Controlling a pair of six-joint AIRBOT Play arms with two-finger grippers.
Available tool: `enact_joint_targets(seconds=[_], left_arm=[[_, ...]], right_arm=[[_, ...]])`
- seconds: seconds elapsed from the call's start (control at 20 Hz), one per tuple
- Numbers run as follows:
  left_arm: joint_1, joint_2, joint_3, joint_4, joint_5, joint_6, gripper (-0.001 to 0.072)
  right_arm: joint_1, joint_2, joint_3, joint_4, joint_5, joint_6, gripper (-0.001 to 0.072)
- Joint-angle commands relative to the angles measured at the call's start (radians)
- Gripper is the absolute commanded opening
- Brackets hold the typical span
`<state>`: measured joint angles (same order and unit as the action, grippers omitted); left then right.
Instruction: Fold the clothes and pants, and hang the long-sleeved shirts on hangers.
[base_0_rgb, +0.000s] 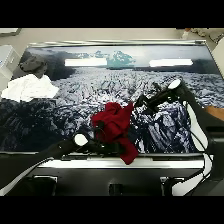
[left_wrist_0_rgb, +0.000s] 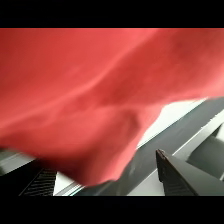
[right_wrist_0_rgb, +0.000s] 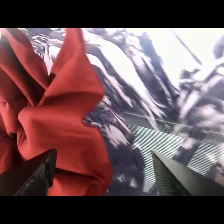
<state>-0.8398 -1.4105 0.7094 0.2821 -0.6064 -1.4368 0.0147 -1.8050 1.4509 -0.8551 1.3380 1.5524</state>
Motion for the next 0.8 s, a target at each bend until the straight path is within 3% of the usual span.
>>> enact_joint_targets(seconds=[0.0, 0.05, 0.15, 0.2, 0.25, 0.3, 0.5, 0.65, 0.7, 0.75], left_arm=[[-0.04, -0.071, 0.042, -0.086, 0.033, 0.047, 0.0636], [-0.047, -0.086, 0.053, -0.086, 0.038, 0.046, 0.0579], [-0.051, -0.094, 0.062, -0.111, 0.058, 0.047, 0.0231], [-0.051, -0.089, 0.062, -0.115, 0.056, 0.047, 0.011], [-0.051, -0.081, 0.062, -0.114, 0.045, 0.055, 0.0095], [-0.051, -0.073, 0.062, -0.114, 0.023, 0.089, 0.0032], [-0.043, -0.01, 0.062, -0.016, -0.071, 0.106, 0.0021], [-0.022, 0.057, 0.062, 0.241, -0.122, -0.077, 0.0022], [-0.008, 0.064, 0.062, 0.287, -0.168, -0.101, 0.0027], [0.006, 0.064, 0.061, 0.297, -0.214, -0.099, 0.0108]], right_arm=[[0.047, -0.024, 0.0, 0.005, -0.033, 0.012, 0.071], [0.054, -0.03, 0.0, 0.004, -0.033, 0.023, 0.0709], [0.059, -0.034, 0.0, -0.006, -0.045, 0.049, 0.0707], [0.058, -0.034, 0.0, -0.005, -0.056, 0.059, 0.0707], [0.059, -0.034, 0.0, -0.005, -0.065, 0.068, 0.0706], [0.059, -0.034, 0.0, -0.005, -0.073, 0.067, 0.0705], [0.058, -0.034, 0.0, -0.005, -0.105, 0.066, 0.0669], [0.06, -0.034, 0.0, 0.027, -0.164, 0.067, 0.0669], [0.066, -0.034, 0.0, 0.037, -0.186, 0.067, 0.0669], [0.073, -0.034, 0.0, 0.045, -0.201, 0.067, 0.0669]])
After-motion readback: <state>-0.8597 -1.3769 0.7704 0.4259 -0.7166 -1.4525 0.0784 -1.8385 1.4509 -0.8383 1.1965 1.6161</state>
